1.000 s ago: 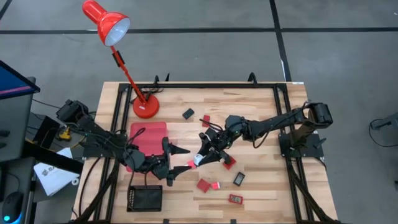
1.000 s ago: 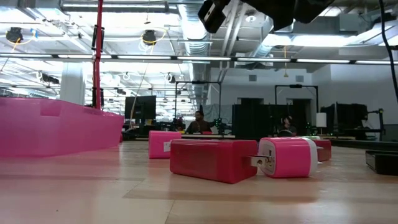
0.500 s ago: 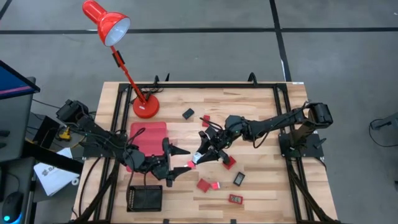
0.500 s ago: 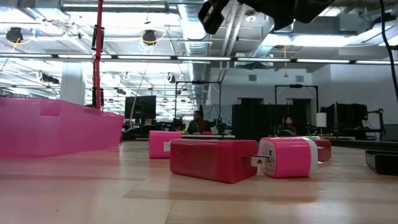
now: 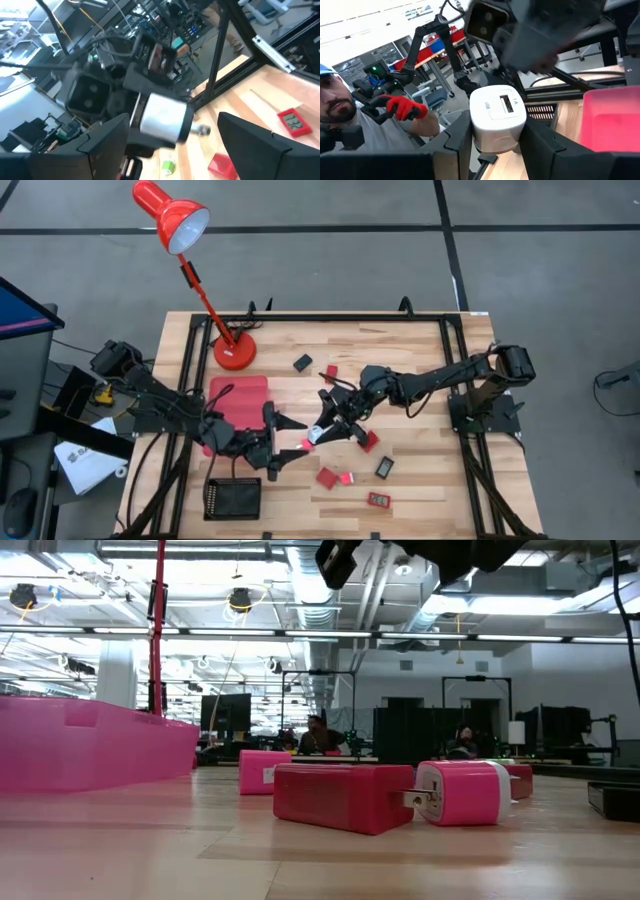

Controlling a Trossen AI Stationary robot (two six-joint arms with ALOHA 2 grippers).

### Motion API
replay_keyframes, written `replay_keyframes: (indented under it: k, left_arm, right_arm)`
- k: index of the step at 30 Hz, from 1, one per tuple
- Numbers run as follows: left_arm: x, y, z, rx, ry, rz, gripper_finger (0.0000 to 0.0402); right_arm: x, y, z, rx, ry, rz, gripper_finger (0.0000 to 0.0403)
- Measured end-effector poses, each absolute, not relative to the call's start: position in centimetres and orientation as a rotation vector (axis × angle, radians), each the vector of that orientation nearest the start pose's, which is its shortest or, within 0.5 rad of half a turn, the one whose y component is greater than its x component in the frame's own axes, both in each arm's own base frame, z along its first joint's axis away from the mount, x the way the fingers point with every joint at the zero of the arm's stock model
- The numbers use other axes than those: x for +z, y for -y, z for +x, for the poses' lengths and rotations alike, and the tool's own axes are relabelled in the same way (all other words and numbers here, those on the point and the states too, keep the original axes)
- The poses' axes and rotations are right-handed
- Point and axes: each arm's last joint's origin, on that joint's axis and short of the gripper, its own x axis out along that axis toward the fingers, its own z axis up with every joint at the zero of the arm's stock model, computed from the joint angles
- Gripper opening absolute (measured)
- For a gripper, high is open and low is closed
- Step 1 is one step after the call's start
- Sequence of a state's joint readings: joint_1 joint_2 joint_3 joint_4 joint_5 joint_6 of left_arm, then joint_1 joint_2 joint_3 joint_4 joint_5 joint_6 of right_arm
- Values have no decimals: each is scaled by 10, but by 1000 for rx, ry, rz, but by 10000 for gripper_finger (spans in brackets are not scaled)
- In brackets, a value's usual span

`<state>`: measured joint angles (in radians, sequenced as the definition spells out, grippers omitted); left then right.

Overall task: Pick & Place Office items
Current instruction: Put the white charger adapter into the red bin

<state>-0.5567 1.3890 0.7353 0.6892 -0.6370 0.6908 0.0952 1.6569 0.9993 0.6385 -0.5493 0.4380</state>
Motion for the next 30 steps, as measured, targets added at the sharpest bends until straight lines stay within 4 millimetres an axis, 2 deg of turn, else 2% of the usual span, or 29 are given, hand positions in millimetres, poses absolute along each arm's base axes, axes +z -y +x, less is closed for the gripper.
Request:
replay_keyframes:
  k: [9, 30]
  left_arm:
    - [257, 132, 269, 121, -39, 706, 301]
    - [260, 129, 269, 131, -24, 728, 301]
  right_arm:
    - [264, -46, 364, 597, -155, 435, 125]
    - [260, -43, 364, 577, -193, 461, 127]
